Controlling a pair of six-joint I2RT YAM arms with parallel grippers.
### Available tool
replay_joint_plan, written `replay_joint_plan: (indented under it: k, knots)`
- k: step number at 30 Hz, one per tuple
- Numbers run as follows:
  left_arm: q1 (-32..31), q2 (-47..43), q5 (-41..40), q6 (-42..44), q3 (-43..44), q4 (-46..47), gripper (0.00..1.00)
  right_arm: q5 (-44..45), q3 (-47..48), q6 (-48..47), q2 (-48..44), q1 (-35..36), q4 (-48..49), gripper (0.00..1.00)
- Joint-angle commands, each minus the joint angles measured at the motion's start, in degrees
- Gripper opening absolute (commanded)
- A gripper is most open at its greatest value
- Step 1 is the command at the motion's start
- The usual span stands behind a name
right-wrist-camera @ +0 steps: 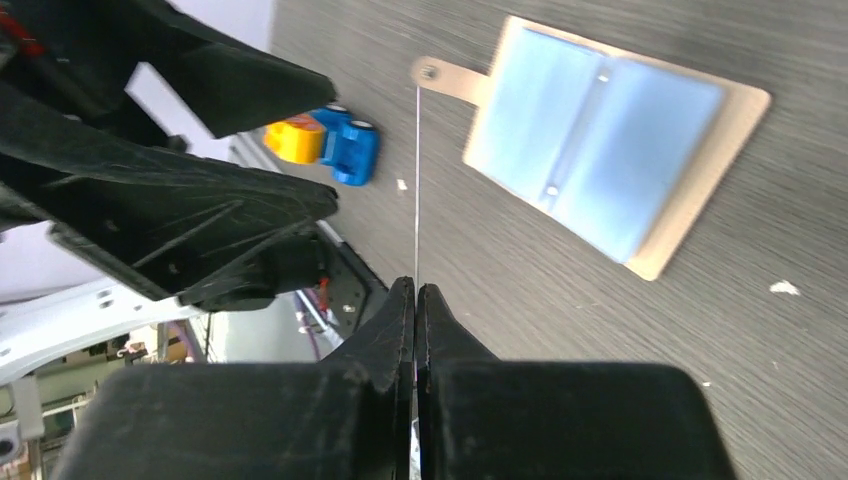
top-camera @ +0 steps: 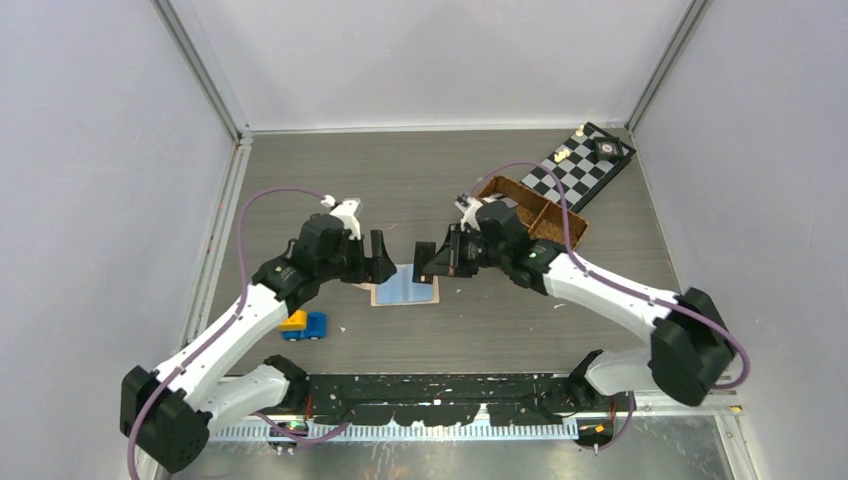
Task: Put the credit cards into the card holder
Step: Pick up the credit card from the storage box, then insert the credit card into the card holder.
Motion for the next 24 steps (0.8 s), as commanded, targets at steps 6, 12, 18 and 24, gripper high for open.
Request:
replay_joint_plan:
  k: [6,12,18,24]
  knots:
    - [5.50,10.12,-4.38,-0.76,-2.89,-0.83,0.81,-1.07,5.30,1.12,14.56,0.18,-0.96,0.01]
    - [6.38,15.16,-3.49,-0.78,-3.22,1.13,0.74,-3.24,7.58,0.97,21.59,0.13,1.19,0.00]
    - [6.46,18.98,-3.88,-0.19,-3.17,1.78,0.69,-4.12,10.00,1.07,27.46,0.03,2.28,0.00]
    - [6.46,21.71,-4.38,0.55,-2.93,1.83,0.65,-3.94,11.55,1.29,30.35,-0.04,2.61,0.01]
